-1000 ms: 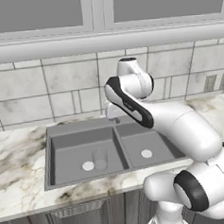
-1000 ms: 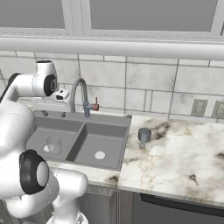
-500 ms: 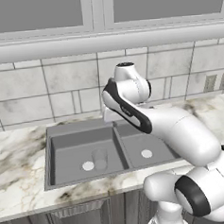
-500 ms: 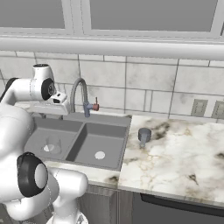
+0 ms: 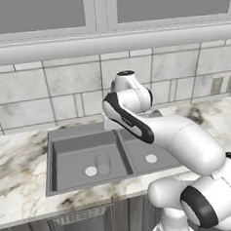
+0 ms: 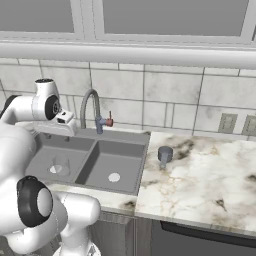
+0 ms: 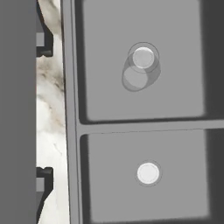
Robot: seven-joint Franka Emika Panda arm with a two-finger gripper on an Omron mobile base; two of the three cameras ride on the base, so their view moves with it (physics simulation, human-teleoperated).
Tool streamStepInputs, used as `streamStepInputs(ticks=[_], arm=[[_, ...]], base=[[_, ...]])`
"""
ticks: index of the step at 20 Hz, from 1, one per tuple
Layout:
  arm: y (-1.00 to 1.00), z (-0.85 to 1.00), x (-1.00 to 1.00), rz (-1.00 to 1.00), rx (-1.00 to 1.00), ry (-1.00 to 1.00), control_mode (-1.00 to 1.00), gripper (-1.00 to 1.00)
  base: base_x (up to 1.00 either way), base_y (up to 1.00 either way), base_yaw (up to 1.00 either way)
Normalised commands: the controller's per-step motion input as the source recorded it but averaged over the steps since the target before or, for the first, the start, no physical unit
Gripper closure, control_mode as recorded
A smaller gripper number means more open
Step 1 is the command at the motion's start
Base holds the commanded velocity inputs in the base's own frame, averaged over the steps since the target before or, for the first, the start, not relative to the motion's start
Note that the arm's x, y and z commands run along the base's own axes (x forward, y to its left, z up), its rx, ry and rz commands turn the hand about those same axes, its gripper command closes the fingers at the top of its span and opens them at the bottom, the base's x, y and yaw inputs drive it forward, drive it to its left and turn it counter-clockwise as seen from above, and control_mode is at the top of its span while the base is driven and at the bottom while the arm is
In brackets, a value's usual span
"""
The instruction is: Move any existing items from the left basin to the right basin for drying. Then move the measuring cup from the counter to the left basin of the sink for washing.
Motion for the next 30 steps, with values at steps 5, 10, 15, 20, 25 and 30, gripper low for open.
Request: streamStepInputs(ticks=[5,10,15,20,25,30], arm=[[0.12,-0.23,0.0,-0.05,0.0,0.0,-1.0,-1.0],[0.12,-0.26,0.01,-0.04,0.0,0.0,-1.0,-1.0],[0.03,-0.29,0.11,-0.01,0.0,0.0,-1.0,-1.0],[0.05,-0.28,0.16,0.0,0.0,0.0,-1.0,-1.0],[0.12,-0.24,0.2,0.0,0.0,0.01,-1.0,-1.0],[0.17,-0.2,0.2,0.0,0.0,0.02,-1.0,-1.0]], base=[[0.0,0.0,0.0],[0.0,0.0,0.0],[0.0,0.0,0.0],[0.0,0.0,0.0],[0.0,0.0,0.0],[0.0,0.0,0.0]])
